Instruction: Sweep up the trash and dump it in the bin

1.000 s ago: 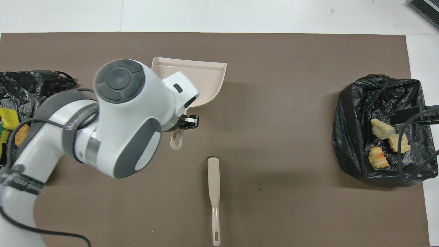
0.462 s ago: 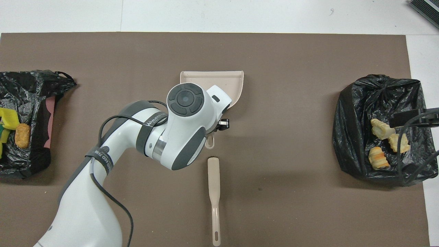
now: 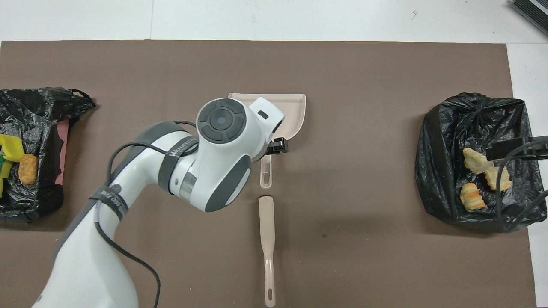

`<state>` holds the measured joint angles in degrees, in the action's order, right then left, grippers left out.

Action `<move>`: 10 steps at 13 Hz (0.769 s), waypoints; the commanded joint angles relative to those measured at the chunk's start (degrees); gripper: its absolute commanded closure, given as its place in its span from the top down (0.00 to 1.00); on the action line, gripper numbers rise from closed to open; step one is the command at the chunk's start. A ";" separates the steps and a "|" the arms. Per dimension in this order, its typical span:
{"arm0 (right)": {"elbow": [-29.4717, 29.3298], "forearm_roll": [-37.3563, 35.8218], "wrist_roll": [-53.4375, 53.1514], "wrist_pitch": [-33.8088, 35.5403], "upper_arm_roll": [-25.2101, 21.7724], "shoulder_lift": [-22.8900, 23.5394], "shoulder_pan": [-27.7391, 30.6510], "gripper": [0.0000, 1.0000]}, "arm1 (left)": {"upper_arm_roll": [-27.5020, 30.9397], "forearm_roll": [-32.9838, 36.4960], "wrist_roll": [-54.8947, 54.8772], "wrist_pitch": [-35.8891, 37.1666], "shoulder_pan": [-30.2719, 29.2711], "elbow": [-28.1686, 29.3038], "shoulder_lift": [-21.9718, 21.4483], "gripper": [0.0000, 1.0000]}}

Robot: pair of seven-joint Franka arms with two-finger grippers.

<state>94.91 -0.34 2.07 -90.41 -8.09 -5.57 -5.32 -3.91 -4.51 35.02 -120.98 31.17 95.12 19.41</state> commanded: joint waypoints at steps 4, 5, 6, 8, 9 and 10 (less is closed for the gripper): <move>1.85 -0.81 0.92 -0.29 -0.17 -1.63 0.23 1.00 | 0.66 -0.15 -5.64 3.11 -13.30 -0.20 -5.87 1.00; 1.85 -0.81 0.83 -0.56 -0.17 -1.63 0.23 1.00 | 0.66 -0.15 -8.10 4.16 -15.24 -0.20 -6.48 1.00; 1.77 -0.81 0.66 -0.73 -0.17 -1.46 0.23 1.00 | 0.75 -0.15 -11.17 5.39 -17.09 -0.20 -6.84 1.00; 0.72 0.06 -1.53 -2.40 -0.17 -0.67 0.05 1.00 | 0.75 -0.06 -16.89 7.15 -20.34 -0.81 -7.46 1.00; -1.38 -1.14 -3.20 -1.45 0.00 -0.40 -0.21 1.00 | 0.75 0.02 -19.52 7.86 -21.66 -0.90 -7.72 1.00; -2.27 -2.55 -2.43 -1.44 0.18 -0.14 -0.48 1.00 | 0.75 0.02 -23.55 9.08 -23.07 -0.82 -8.50 1.00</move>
<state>94.28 -0.62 0.72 -91.77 -8.11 -5.66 -5.37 -2.75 -4.47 16.59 -114.72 10.15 94.65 12.30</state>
